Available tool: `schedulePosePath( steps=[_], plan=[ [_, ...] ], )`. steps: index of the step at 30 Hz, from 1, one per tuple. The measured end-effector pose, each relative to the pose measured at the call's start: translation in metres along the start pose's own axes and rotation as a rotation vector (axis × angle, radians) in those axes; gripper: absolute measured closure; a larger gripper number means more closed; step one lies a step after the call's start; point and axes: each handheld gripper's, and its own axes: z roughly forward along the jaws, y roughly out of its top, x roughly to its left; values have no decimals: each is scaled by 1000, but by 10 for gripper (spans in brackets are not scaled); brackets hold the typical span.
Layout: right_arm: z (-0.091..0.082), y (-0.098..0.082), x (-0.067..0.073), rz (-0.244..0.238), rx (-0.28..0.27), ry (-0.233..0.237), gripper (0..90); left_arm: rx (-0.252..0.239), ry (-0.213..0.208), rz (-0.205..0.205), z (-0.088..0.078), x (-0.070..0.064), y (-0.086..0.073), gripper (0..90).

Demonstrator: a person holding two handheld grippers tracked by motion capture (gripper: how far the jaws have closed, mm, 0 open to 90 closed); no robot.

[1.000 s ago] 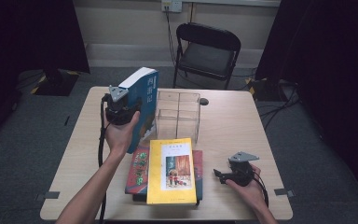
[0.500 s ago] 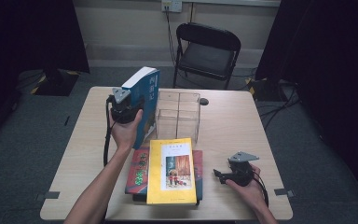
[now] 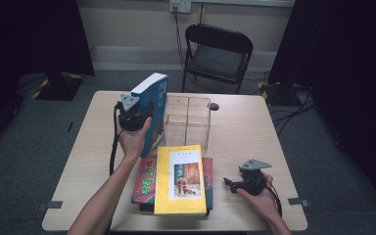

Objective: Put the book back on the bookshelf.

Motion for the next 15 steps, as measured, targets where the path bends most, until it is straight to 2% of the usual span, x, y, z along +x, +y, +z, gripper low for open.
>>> schedulePosePath(
  steps=[1,2,4,9,13,15],
  plan=[
    [0,0,0,0,0,0,193,-4,7,3,0,-1,0,615],
    [0,0,0,0,0,0,193,-8,2,27,1,-2,0,616],
    [0,0,0,0,0,0,193,5,-2,42,1,-1,1,615],
    [0,0,0,0,0,1,194,8,-22,36,-1,5,0,616],
    [0,0,0,0,0,1,194,37,-20,67,0,7,4,616],
    [0,0,0,0,1,1,194,30,-32,76,-2,7,1,616]
  ],
)
